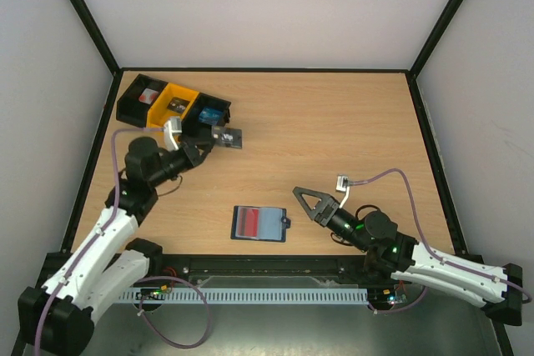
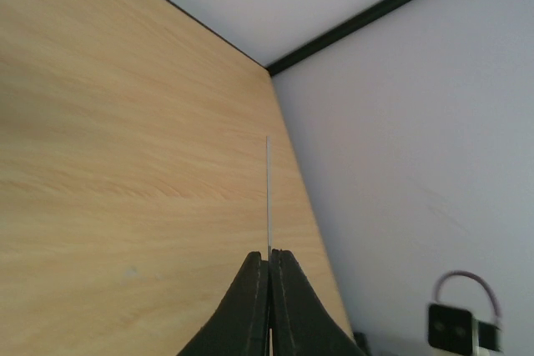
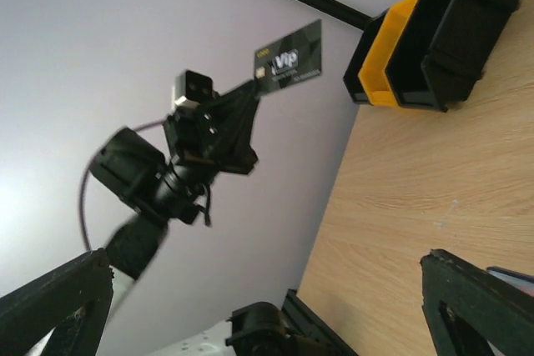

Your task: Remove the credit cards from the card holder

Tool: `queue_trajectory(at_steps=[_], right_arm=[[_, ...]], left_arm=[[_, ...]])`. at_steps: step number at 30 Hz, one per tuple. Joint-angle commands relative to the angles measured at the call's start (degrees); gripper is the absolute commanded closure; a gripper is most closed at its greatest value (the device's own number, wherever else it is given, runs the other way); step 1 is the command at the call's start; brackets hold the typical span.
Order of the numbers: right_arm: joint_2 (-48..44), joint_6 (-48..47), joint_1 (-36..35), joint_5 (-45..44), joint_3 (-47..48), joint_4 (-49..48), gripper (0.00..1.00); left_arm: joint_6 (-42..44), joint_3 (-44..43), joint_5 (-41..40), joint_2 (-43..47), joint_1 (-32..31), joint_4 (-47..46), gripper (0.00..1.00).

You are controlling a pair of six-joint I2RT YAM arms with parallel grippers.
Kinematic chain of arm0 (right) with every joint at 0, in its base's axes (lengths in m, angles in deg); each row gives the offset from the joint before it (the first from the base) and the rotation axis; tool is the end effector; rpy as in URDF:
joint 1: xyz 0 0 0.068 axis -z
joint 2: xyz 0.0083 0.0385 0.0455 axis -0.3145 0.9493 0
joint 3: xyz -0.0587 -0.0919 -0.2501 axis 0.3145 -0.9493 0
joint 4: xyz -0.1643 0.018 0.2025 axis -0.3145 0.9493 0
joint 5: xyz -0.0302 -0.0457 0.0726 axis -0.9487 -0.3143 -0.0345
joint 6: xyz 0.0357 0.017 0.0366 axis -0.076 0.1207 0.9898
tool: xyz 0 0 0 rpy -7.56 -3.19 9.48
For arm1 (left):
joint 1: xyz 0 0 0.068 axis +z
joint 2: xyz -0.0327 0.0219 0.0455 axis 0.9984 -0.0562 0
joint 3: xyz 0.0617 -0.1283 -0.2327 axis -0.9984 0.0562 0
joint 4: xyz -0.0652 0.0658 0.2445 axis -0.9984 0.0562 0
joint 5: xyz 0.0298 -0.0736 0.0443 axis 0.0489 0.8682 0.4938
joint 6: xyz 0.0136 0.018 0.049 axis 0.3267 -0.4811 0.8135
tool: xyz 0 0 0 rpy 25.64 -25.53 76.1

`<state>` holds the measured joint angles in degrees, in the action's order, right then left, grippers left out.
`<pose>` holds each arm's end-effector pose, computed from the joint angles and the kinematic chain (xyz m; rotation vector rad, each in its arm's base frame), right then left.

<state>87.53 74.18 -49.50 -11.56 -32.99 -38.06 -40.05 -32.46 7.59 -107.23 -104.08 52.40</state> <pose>0.0493 0.1152 0.2321 0.0250 1.6961 1.8163 0.1777 -0.0730 0.2920 -0.1328 1.8605 -1.2690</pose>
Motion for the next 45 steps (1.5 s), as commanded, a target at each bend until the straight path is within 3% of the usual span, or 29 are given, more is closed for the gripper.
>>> queue_trajectory(at_steps=[1, 7, 15, 22, 33, 45], right_arm=[[-1.6, -4.6, 0.1, 0.3, 2.5, 7.1, 0.02], [-1.6, -9.6, 0.1, 1.5, 4.2, 10.2, 0.02], [0.1, -10.1, 0.1, 3.6, 4.2, 11.5, 0.02], [2.0, -11.3, 0.1, 3.6, 3.6, 9.0, 0.02], [6.0, -13.2, 0.1, 2.0, 4.9, 7.7, 0.02], [8.6, -12.1, 0.1, 1.7, 5.2, 5.5, 0.02]], left_arm=[[12.4, -6.4, 6.1, -4.7, 6.2, 10.7, 0.97], [24.2, -14.0, 2.3, -13.3, 9.8, 17.1, 0.97], [33.5, -27.9, 1.8, -28.6, 20.4, 26.9, 0.97], [36.1, -33.5, 8.3, -40.3, 28.1, 26.3, 0.97], [44.6, -55.5, 1.5, -58.8, 29.3, 36.6, 0.97], [46.2, -66.0, -0.4, -69.7, 29.2, 39.2, 0.97]])
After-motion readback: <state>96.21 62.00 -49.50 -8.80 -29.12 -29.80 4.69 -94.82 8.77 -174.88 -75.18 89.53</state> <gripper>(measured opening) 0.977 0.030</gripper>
